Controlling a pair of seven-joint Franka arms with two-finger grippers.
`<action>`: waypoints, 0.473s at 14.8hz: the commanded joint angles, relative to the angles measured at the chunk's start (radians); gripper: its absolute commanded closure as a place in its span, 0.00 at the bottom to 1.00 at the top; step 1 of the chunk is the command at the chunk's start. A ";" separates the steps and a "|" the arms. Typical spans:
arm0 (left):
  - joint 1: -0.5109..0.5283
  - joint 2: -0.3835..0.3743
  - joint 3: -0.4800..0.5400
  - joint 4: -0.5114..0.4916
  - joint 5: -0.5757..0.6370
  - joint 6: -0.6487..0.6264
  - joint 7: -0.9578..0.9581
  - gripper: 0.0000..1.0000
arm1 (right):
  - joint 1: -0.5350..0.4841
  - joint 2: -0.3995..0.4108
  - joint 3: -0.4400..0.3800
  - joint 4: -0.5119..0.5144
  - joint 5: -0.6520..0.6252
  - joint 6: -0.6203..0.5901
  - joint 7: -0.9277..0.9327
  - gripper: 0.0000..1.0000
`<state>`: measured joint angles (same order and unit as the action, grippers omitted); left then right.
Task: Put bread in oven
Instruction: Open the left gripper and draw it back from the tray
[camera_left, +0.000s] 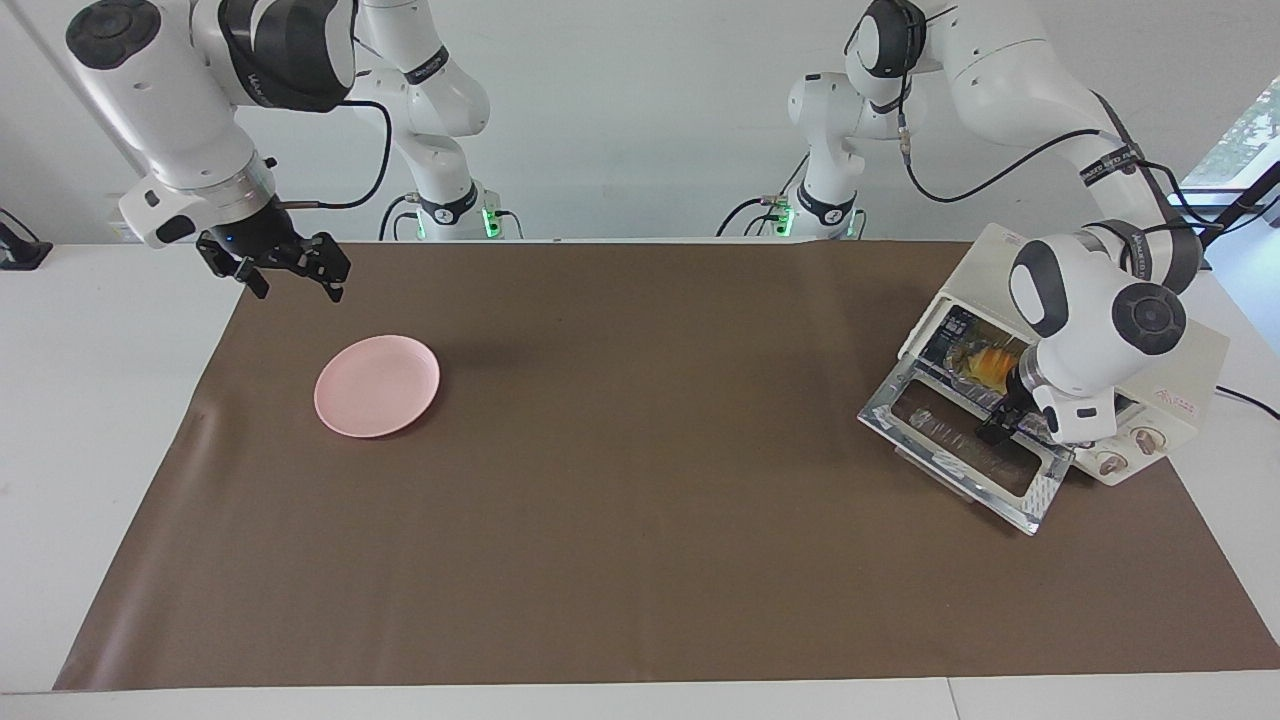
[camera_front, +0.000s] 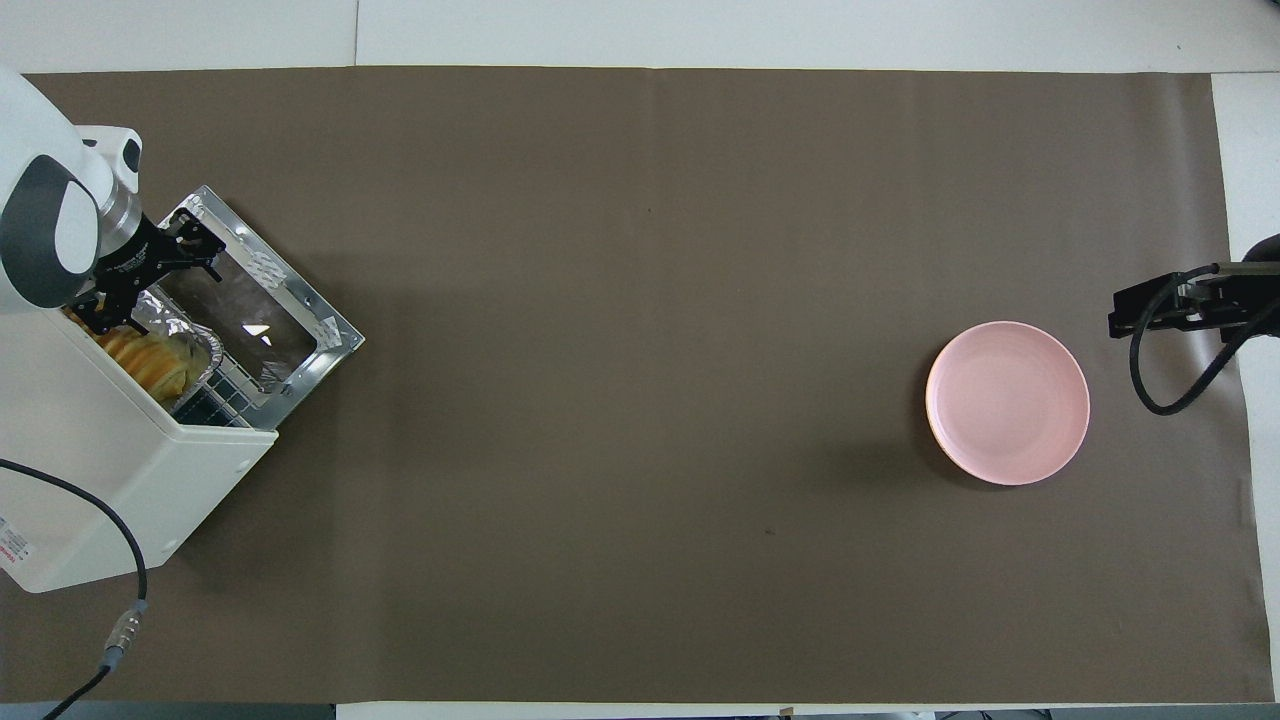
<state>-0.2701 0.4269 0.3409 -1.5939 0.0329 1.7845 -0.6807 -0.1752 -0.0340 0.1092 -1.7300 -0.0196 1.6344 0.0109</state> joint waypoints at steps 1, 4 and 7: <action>-0.035 -0.030 0.010 -0.032 0.038 0.013 0.007 0.00 | -0.013 -0.001 0.010 0.007 0.015 -0.018 0.004 0.00; -0.046 -0.036 0.010 -0.028 0.038 0.000 0.009 0.00 | -0.013 -0.001 0.010 0.007 0.015 -0.018 0.004 0.00; -0.049 -0.039 0.009 0.020 0.036 -0.063 0.009 0.00 | -0.013 -0.001 0.010 0.007 0.015 -0.018 0.004 0.00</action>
<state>-0.3068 0.4159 0.3414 -1.5863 0.0540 1.7689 -0.6807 -0.1752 -0.0340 0.1092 -1.7300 -0.0196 1.6344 0.0109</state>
